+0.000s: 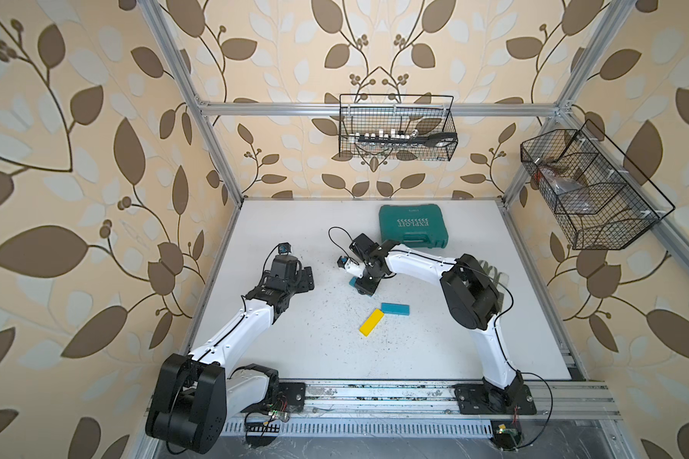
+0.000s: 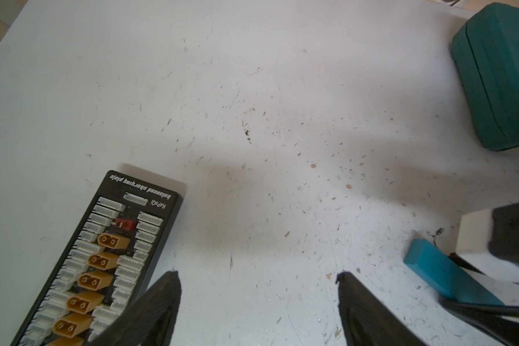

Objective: Assemble the number 7 with building blocks
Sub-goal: Move the building block to the center of the board.

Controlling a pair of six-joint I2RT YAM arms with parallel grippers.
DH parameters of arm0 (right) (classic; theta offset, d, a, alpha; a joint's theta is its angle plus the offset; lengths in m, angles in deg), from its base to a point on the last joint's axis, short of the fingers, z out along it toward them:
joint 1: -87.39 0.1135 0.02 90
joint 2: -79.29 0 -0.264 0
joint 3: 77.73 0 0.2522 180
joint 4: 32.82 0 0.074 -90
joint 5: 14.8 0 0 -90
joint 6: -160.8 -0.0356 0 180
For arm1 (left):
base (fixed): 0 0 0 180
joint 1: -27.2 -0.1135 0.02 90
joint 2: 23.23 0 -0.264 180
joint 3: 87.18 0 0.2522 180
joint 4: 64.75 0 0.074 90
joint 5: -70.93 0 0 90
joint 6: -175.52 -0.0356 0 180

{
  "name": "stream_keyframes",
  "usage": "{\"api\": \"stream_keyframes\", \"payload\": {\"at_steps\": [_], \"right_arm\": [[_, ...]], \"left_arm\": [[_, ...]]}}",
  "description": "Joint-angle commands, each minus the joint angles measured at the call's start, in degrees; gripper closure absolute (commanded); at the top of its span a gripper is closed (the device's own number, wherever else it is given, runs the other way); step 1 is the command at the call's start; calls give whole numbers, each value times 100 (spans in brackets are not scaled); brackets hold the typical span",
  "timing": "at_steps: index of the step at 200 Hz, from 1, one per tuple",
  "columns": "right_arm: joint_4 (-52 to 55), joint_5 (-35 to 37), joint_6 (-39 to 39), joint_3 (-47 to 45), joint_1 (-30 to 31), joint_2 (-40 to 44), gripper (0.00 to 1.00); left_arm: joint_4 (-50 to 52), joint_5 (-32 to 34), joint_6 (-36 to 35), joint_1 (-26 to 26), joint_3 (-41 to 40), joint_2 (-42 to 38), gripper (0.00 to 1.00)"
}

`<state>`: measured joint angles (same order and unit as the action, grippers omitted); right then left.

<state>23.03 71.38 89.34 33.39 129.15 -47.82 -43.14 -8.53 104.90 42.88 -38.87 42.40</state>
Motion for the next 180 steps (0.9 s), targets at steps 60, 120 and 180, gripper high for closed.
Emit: {"api": "stream_keyframes", "payload": {"at_steps": [60,120,180], "right_arm": [[498,392,1148,192,-109,-254,81],[556,447,2983,705,-242,-446,78],[1493,110,3720,1897,-785,-1104,74]], "left_arm": [[-62,0,-31,-60,102,7,15],[-64,-8,-40,-65,98,20,15],[-65,-22,-61,-74,105,26,15]]}}
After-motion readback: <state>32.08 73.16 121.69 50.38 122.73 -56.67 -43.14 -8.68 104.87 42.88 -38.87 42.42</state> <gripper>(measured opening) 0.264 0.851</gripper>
